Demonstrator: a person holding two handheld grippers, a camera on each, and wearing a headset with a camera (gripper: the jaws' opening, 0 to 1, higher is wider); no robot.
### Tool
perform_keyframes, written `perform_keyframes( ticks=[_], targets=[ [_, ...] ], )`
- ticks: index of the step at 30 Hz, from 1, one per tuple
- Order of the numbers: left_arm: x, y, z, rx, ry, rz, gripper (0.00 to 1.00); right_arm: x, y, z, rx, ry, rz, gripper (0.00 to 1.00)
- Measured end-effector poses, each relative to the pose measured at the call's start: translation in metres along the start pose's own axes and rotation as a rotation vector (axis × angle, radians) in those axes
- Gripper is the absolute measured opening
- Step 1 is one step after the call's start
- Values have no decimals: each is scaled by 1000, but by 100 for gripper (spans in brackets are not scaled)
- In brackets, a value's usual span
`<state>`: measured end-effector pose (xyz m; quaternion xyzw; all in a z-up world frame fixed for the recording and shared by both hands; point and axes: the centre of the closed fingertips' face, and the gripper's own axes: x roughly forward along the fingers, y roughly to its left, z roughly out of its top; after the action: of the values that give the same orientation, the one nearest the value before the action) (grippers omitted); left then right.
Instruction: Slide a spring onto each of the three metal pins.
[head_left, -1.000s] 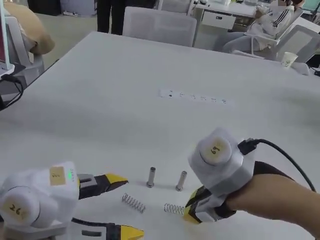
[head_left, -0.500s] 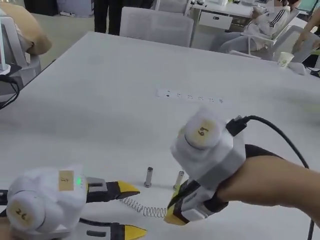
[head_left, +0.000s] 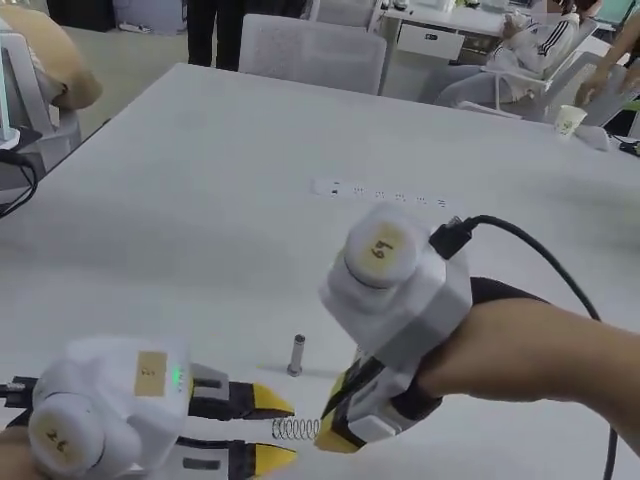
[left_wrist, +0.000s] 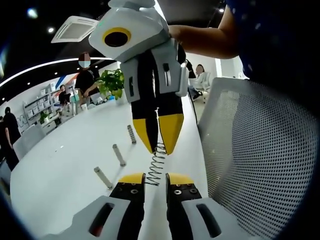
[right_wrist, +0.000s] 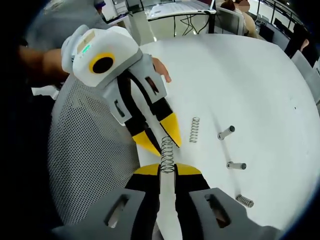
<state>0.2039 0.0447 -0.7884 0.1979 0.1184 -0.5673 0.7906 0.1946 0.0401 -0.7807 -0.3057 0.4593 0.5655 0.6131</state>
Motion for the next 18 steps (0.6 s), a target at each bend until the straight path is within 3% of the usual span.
perform_keyframes(
  ticks=[7,18],
  targets=[
    [-1,1,-2,1,2,3,3,-5,1,10,-3,-36,-13,8],
    [-5,7,1,-105,-38,22,3,-12,-2,28,-11,-115,-37,7]
  ],
)
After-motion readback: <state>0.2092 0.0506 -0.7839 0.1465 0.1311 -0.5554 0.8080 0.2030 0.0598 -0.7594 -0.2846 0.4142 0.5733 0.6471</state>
